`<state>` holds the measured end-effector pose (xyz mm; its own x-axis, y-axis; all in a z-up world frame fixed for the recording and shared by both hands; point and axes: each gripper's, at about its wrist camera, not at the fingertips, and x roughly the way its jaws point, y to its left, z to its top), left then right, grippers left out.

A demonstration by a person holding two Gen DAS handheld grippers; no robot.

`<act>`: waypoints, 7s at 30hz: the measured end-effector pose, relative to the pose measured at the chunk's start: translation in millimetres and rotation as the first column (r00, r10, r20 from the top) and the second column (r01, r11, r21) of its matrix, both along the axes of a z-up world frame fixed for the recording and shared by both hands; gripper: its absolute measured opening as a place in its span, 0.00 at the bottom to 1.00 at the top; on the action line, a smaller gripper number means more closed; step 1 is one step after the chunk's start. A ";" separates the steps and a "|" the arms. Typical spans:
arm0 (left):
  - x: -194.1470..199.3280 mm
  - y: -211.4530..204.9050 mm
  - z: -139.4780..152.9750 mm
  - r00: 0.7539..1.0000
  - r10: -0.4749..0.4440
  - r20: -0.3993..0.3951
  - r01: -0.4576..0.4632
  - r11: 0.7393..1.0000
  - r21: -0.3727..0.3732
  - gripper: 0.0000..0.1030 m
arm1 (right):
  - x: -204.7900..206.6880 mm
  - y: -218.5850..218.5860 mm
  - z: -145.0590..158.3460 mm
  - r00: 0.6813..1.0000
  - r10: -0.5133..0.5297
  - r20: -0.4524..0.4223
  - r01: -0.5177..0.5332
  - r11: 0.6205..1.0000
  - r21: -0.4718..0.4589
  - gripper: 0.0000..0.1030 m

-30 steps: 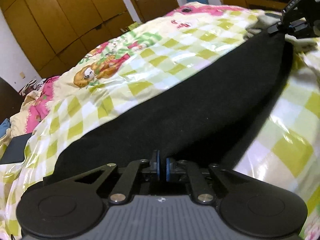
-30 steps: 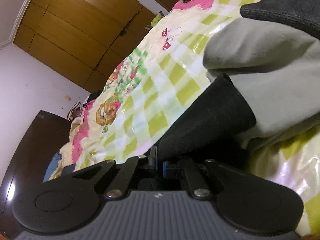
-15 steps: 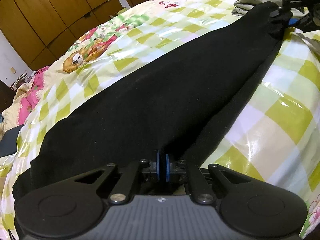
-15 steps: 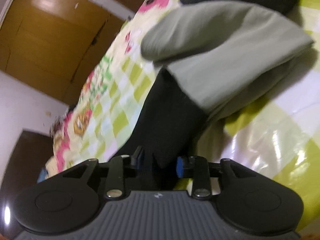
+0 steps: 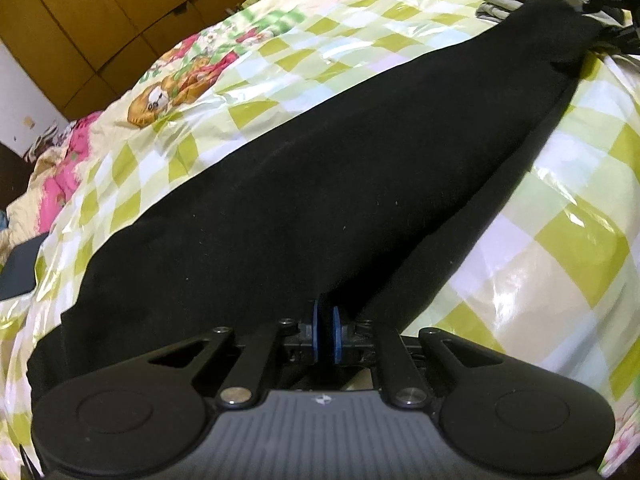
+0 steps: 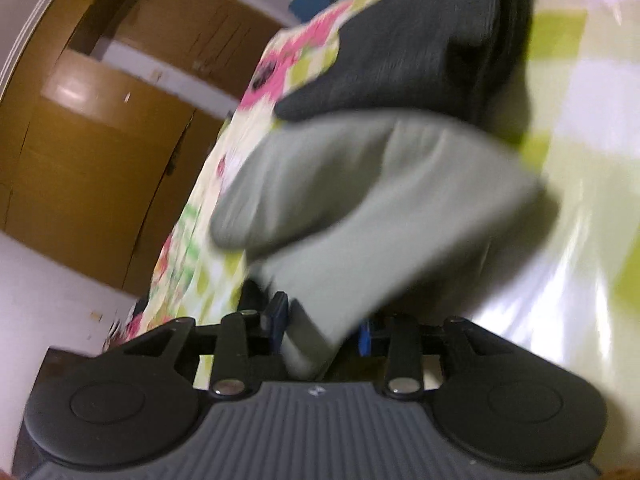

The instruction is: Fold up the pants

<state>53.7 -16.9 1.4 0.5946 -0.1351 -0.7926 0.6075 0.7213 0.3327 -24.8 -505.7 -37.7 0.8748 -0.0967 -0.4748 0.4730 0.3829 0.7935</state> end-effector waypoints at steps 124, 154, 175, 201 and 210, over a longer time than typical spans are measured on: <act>128.9 258.4 -10.5 0.634 0.736 0.237 -0.697 0.676 -0.238 0.22 | 23.3 106.9 24.2 0.966 0.122 -0.228 -0.151 0.982 -0.115 0.07; 0.7 254.5 -6.6 0.799 0.584 0.144 -0.496 0.776 -0.390 0.42 | 169.6 479.7 145.7 0.555 0.821 -0.135 -0.778 0.455 -0.434 0.07; -29.3 301.2 -19.0 0.783 0.614 0.101 -0.513 0.730 -0.452 0.44 | 199.6 703.8 51.5 0.242 0.911 -0.334 -0.930 0.120 -0.348 0.22; -51.0 318.2 -13.8 0.761 0.643 0.091 -0.556 0.717 -0.421 0.46 | 176.3 720.3 56.1 0.203 0.958 -0.202 -0.929 0.123 -0.349 0.23; -63.3 330.0 5.5 0.742 0.666 0.081 -0.561 0.681 -0.471 0.46 | 125.6 617.0 91.3 0.234 0.929 -0.288 -0.830 0.037 -0.557 0.39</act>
